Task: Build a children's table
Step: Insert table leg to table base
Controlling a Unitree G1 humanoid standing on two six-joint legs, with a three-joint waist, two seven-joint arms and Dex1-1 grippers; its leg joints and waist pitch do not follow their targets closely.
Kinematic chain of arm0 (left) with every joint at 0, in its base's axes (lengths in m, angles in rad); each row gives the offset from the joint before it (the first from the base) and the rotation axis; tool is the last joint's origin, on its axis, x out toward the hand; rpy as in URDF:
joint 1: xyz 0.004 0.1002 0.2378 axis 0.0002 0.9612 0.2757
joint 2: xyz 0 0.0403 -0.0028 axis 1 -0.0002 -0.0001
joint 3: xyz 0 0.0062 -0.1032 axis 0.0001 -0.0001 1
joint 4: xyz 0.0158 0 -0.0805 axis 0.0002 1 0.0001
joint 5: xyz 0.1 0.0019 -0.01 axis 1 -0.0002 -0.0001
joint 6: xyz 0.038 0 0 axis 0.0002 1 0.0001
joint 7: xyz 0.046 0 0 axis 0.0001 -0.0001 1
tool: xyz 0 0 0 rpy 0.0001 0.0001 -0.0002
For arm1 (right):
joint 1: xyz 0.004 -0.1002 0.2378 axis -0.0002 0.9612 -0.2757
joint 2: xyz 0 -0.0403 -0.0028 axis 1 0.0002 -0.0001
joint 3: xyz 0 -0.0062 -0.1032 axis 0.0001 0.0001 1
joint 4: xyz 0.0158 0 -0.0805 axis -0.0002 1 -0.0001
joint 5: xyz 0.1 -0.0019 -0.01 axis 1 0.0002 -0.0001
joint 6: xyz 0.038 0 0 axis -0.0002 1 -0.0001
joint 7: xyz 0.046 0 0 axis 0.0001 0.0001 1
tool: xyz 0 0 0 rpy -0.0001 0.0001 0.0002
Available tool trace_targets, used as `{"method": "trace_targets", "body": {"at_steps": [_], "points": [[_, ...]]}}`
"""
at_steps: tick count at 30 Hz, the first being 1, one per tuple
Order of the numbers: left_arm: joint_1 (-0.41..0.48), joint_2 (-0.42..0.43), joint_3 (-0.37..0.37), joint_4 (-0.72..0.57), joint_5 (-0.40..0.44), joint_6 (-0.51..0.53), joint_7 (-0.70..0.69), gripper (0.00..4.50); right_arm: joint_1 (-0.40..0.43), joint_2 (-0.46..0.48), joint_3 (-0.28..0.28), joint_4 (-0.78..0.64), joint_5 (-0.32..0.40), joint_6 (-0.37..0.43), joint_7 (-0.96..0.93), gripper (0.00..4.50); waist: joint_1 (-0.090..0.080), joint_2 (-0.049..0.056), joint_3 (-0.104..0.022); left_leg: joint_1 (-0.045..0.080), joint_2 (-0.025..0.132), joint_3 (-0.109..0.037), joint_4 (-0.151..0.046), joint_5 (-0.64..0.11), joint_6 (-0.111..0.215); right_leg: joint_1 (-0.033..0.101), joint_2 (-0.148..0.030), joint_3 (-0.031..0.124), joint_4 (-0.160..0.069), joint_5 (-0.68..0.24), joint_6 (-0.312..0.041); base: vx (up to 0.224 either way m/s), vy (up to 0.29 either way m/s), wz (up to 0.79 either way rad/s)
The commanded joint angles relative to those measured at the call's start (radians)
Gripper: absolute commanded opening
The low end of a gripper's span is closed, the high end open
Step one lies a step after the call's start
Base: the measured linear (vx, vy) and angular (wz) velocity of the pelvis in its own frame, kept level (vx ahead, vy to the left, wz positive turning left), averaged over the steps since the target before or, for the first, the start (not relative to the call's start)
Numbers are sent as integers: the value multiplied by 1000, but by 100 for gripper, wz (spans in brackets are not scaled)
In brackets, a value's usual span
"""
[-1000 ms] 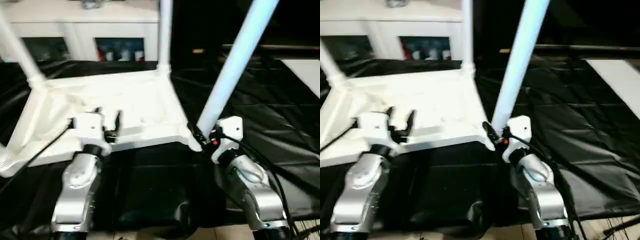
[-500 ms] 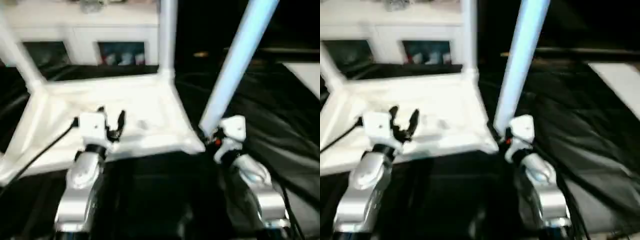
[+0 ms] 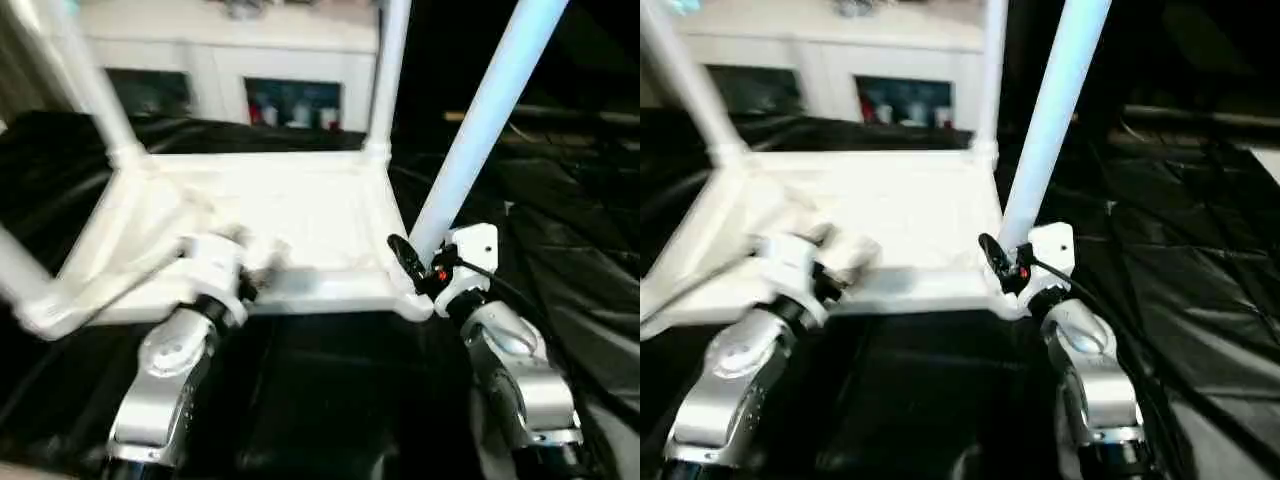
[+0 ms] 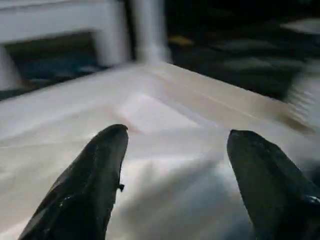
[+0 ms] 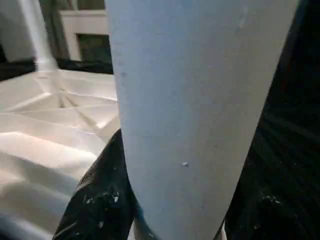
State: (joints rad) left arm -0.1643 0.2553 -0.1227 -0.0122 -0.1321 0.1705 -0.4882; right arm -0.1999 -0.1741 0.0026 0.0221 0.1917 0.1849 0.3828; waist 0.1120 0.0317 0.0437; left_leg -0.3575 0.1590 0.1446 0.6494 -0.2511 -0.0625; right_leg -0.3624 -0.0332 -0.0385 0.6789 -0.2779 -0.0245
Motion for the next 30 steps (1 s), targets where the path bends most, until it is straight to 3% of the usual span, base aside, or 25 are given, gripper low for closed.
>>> {"method": "trace_targets", "body": {"at_steps": [1, 2, 4, 5, 8, 9, 10, 12, 13, 16, 19, 20, 21, 22, 24, 27, 28, 30], "points": [[-45, 33, -59, 11, -20, 42, -126, 392, -25, -25, -34, 9, 35, 22, 41, 186, -7, -1, -30, 26, 69, -21, -105, -226, -25, 31, -112, 70, -116, -185, -147, -120, -5, 3], [-67, 54, -84, 27, -11, 56, -170, 394, -31, -38, -42, 15, 49, 36, 60, 186, -8, -6, -25, 31, 65, -15, -109, -253, -21, 25, -114, 71, -131, -312, -125, -120, -5, 3], [-142, 92, -138, 97, 5, 74, -300, 418, -47, -78, -47, 32, 61, 57, 110, 186, -8, -8, -27, 32, 63, -13, -110, -227, -10, 21, -120, 71, -144, -409, -96, -96, -8, 3], [-150, 95, -143, 105, 6, 73, -312, 429, -48, -82, -46, 34, 60, 58, 115, 186, -9, -8, -31, 27, 64, -12, -110, -194, -8, 20, -118, 69, -144, -410, -88, -90, -6, 3], [-241, 109, -181, 226, 62, 35, -380, 438, -56, -123, -33, 52, 38, 46, 150, 186, -12, -8, -35, 15, 61, -9, -112, -172, 4, 22, -119, 66, -143, -364, -87, -63, -4, 0], [-279, 109, -191, 277, 83, 28, -392, 438, -58, -136, -28, 56, 32, 40, 164, 186, -12, 0, -40, 16, 59, -8, -110, -171, 3, 21, -116, 65, -144, -358, -81, 0, 0, 0], [-356, 106, -210, 381, 113, 12, -399, 438, -57, -161, -17, 57, 33, 34, 194, 186, -14, -3, -41, 14, 57, -8, -110, -171, 5, 20, -112, 63, -141, -325, -86, 0, 0, 0], [-380, 103, -214, 415, 122, 3, -398, 412, -55, -169, -14, 55, 34, 33, 203, 186, -14, -5, -48, 9, 61, -11, -110, -141, 9, 28, -115, 59, -133, -247, -103, 0, 0, 0], [-417, 93, -221, 473, 140, -18, -392, 412, -52, -175, -11, 52, 33, 30, 210, 186, -17, 3, -52, 0, 60, -13, -109, -104, 17, 35, -116, 55, -127, -176, -124, 0, 0, 0], [-507, 78, -245, 612, 152, -53, -429, 391, -48, -182, -12, 48, 37, 30, 222, 186, -19, 3, -62, -3, 60, -10, -100, -39, 44, 37, -114, 50, -113, 5, -173, 0, 0, 0], [-595, 59, -258, 757, 172, -92, -463, 358, -39, -179, -11, 37, 43, 35, 224, 186, -19, 16, -76, -3, 62, -10, -90, 30, 87, 40, -114, 44, -97, 220, -226, 0, 0, 0], [-595, 59, -258, 757, 172, -92, -463, 355, -39, -179, -11, 37, 43, 35, 224, 186, -19, 16, -76, -3, 62, -10, -90, 30, 87, 40, -114, 44, -97, 220, -226, 0, 0, 0], [-617, 52, -257, 799, 171, -103, -492, 349, -36, -179, -10, 35, 45, 34, 227, 186, -17, 15, -79, -9, 63, -12, -87, 60, 103, 43, -116, 43, -85, 296, -243, 0, 0, 0], [-634, 46, -258, 833, 168, -113, -526, 338, -32, -179, -9, 33, 46, 34, 229, 186, -17, 14, -75, -11, 59, -8, -85, 56, 123, 39, -118, 42, -89, 305, -252, 0, 0, 0], [-674, 36, -262, 910, 180, -137, -572, 314, -23, -179, -8, 26, 43, 34, 231, 186, -14, 24, -79, -11, 64, -10, -83, 41, 133, 40, -123, 40, -88, 301, -263, 0, 0, 0], [-698, 27, -266, 956, 191, -151, -579, 292, -18, -182, -9, 21, 43, 34, 232, 186, -14, 21, -73, -12, 68, -9, -85, 16, 139, 38, -126, 39, -92, 272, -272, 0, 0, 0], [-723, 18, -271, 1004, 198, -164, -593, 279, -10, -185, -13, 13, 45, 36, 230, 186, -11, 39, -71, -9, 70, -11, -87, -23, 125, 37, -129, 39, -99, 211, -271, 0, 0, 0], [-742, 8, -278, 1039, 206, -178, -601, 262, -2, -187, -17, 5, 46, 40, 226, 186, -14, 33, -66, -8, 71, -9, -91, -54, 115, 37, -126, 39, -107, 173, -271, 0, 0, 0]]}}
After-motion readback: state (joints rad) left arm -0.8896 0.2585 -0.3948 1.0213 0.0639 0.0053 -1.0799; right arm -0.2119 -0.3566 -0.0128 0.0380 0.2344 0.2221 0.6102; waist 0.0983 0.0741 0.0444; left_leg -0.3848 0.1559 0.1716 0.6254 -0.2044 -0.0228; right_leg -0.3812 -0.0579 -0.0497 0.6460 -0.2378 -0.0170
